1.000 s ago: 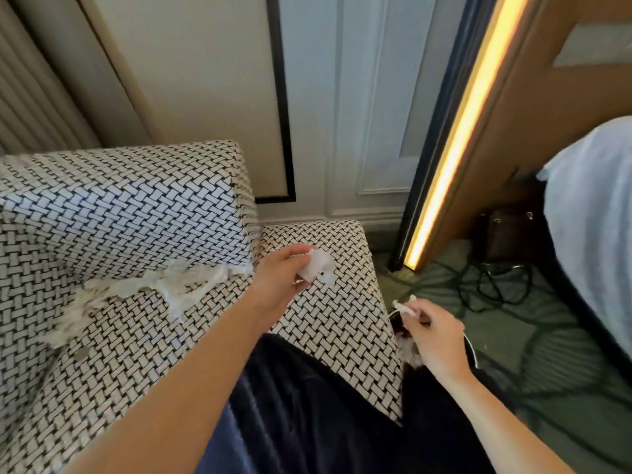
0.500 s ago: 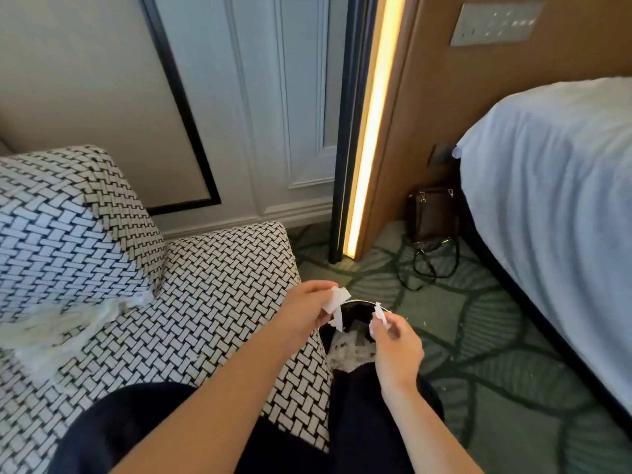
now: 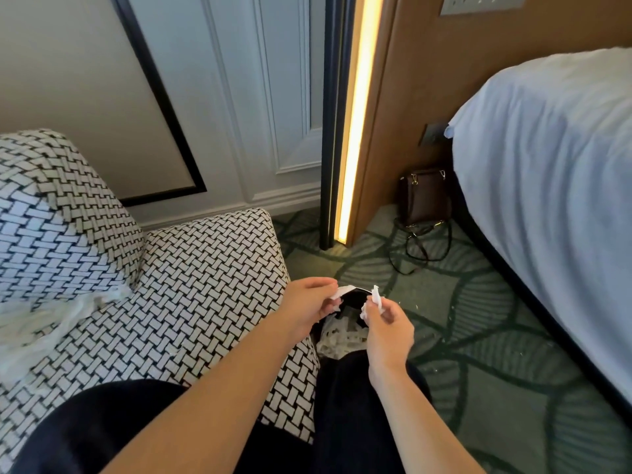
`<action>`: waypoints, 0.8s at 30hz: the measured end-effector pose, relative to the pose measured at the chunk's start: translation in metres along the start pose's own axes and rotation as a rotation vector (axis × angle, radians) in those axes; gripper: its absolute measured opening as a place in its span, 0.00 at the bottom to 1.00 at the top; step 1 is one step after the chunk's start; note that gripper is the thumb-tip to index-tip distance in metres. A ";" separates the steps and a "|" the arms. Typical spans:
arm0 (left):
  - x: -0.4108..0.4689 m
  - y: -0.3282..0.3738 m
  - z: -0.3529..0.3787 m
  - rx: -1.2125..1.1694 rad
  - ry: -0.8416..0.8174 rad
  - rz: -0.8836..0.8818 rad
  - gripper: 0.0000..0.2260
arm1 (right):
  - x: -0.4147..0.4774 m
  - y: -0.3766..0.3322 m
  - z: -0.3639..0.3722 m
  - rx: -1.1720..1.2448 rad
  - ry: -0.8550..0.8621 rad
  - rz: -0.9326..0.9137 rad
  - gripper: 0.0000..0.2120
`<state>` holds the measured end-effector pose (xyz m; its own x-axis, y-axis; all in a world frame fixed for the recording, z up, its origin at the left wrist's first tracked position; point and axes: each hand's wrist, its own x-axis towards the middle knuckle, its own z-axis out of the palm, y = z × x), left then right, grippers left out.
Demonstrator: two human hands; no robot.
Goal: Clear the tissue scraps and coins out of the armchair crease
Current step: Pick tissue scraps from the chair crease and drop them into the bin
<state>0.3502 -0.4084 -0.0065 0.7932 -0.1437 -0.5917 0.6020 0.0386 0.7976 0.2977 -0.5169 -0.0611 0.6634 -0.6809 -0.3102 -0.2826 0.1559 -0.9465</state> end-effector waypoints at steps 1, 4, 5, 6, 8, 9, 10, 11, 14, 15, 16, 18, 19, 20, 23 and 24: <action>0.000 0.000 0.001 -0.002 -0.003 0.002 0.08 | 0.000 0.000 0.000 0.008 0.000 0.003 0.03; -0.001 0.001 0.002 -0.019 -0.010 0.003 0.05 | 0.001 0.000 0.001 0.017 0.003 0.001 0.04; -0.001 0.001 0.002 -0.025 -0.012 0.005 0.05 | 0.001 0.001 0.001 0.021 0.004 0.002 0.05; -0.001 0.000 0.003 -0.026 -0.017 0.005 0.07 | 0.001 0.001 0.000 0.026 0.006 0.005 0.04; -0.001 -0.001 0.003 -0.026 -0.020 0.000 0.08 | 0.002 0.002 -0.001 0.042 0.005 0.018 0.03; -0.002 -0.001 0.003 -0.031 -0.019 -0.005 0.08 | 0.002 0.002 -0.001 0.052 0.002 0.025 0.03; -0.002 -0.001 0.003 -0.038 -0.017 -0.012 0.08 | 0.002 0.001 -0.002 0.065 -0.001 0.032 0.03; -0.002 -0.001 0.003 -0.050 -0.017 -0.024 0.08 | 0.002 0.000 -0.002 0.077 -0.004 0.035 0.03; -0.003 -0.001 0.004 -0.114 -0.040 -0.081 0.11 | 0.002 -0.001 -0.003 0.100 -0.019 0.037 0.04; -0.004 -0.002 0.004 -0.120 -0.054 -0.097 0.12 | 0.003 0.000 -0.003 0.102 -0.027 0.040 0.04; -0.005 -0.002 0.004 -0.107 -0.069 -0.109 0.15 | 0.003 0.000 -0.004 0.098 -0.037 0.042 0.04; -0.006 -0.003 0.004 -0.047 -0.085 -0.123 0.18 | 0.005 0.002 -0.003 0.071 -0.067 0.039 0.04; -0.006 -0.003 0.003 -0.014 -0.083 -0.126 0.18 | 0.005 0.002 -0.003 0.053 -0.082 0.036 0.04; -0.006 -0.004 0.002 0.012 -0.073 -0.127 0.18 | 0.005 0.003 -0.003 0.035 -0.094 0.035 0.04; -0.005 -0.005 -0.003 0.032 -0.046 -0.128 0.16 | 0.006 0.002 -0.002 0.006 -0.123 0.054 0.05; -0.005 -0.005 -0.004 0.032 -0.042 -0.129 0.16 | 0.006 0.001 -0.002 0.010 -0.132 0.073 0.06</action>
<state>0.3434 -0.4041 -0.0080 0.7045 -0.1864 -0.6848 0.6950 -0.0140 0.7188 0.3003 -0.5224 -0.0641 0.7273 -0.5672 -0.3864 -0.3267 0.2091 -0.9217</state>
